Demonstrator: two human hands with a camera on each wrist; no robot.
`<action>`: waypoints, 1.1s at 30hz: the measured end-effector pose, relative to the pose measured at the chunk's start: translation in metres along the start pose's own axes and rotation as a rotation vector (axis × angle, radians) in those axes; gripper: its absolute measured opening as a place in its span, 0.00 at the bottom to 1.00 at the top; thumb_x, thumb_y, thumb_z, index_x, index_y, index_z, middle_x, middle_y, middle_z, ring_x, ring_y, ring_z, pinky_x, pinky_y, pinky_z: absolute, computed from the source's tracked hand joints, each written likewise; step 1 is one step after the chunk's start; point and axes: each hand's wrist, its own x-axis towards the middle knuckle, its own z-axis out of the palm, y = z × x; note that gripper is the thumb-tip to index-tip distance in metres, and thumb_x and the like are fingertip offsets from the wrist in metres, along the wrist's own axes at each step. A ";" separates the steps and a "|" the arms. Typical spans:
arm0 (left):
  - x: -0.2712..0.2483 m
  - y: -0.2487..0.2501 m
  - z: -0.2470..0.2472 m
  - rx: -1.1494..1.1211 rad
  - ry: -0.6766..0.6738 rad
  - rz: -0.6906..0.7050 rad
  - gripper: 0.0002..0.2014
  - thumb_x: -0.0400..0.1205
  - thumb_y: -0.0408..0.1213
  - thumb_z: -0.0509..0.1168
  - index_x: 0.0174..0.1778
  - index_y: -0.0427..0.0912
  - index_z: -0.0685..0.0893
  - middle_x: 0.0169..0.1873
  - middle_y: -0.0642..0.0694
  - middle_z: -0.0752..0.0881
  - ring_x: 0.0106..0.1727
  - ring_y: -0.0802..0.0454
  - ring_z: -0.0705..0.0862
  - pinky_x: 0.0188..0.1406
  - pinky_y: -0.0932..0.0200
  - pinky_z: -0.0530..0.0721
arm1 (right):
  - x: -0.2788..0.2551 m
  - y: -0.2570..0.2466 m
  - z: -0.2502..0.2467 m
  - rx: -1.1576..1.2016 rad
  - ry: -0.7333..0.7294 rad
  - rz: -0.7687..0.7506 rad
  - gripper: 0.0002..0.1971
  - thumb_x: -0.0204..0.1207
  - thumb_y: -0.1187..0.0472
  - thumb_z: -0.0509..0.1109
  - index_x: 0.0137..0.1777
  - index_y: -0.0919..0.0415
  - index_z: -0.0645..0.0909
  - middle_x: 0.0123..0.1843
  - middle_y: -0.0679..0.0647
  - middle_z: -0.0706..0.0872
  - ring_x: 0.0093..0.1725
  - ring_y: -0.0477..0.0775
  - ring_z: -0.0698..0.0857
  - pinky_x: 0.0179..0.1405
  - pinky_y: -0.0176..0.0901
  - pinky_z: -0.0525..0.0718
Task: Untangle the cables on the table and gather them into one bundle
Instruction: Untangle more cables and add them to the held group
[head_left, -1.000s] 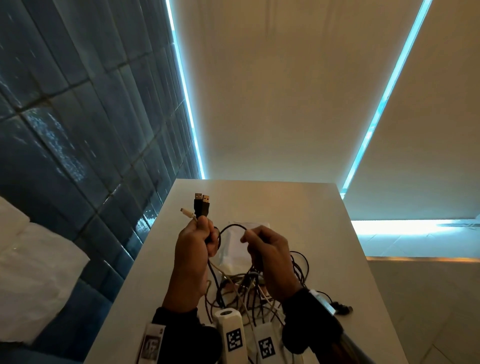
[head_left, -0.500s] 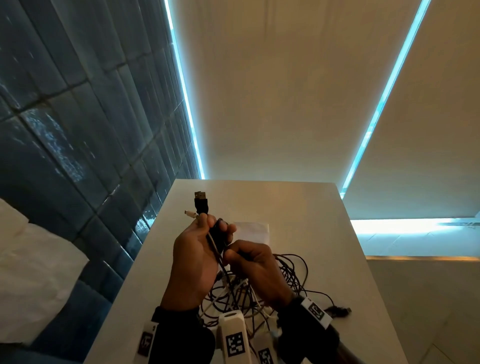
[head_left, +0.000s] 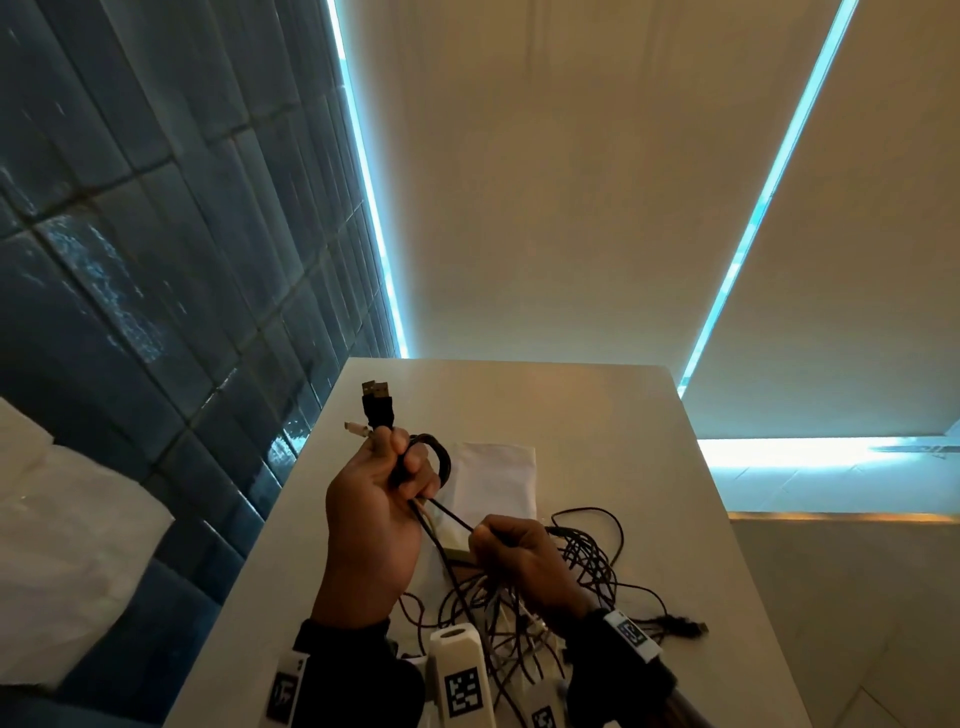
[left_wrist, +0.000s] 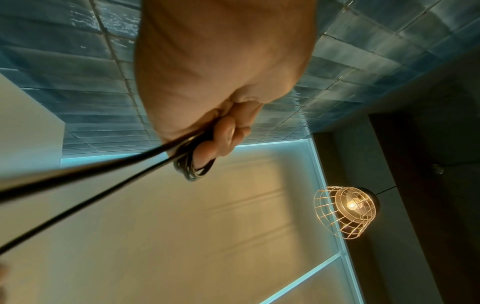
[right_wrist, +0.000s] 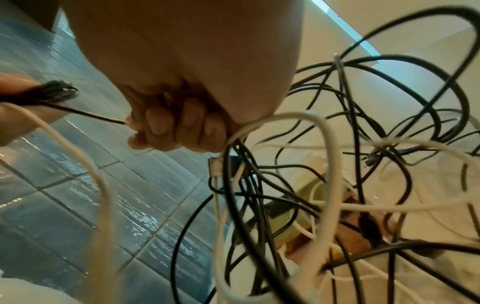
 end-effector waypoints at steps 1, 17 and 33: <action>0.000 0.001 0.000 0.008 0.005 0.006 0.15 0.87 0.40 0.50 0.34 0.43 0.71 0.24 0.50 0.72 0.23 0.57 0.63 0.31 0.59 0.63 | 0.000 0.003 -0.001 -0.014 0.008 0.000 0.14 0.83 0.61 0.63 0.35 0.62 0.78 0.28 0.44 0.81 0.30 0.38 0.79 0.34 0.32 0.78; -0.003 0.010 -0.007 0.074 -0.002 0.010 0.15 0.86 0.39 0.51 0.34 0.42 0.72 0.25 0.49 0.71 0.23 0.57 0.62 0.25 0.63 0.67 | -0.002 0.038 -0.004 -0.115 0.055 0.037 0.13 0.80 0.58 0.64 0.34 0.61 0.79 0.27 0.40 0.83 0.31 0.34 0.78 0.36 0.29 0.75; -0.007 0.002 0.000 0.610 0.124 0.061 0.18 0.89 0.37 0.50 0.33 0.40 0.72 0.28 0.42 0.73 0.26 0.52 0.65 0.30 0.57 0.65 | 0.011 -0.010 0.000 -0.054 0.444 -0.013 0.08 0.75 0.65 0.72 0.36 0.66 0.84 0.26 0.45 0.79 0.28 0.45 0.73 0.31 0.44 0.74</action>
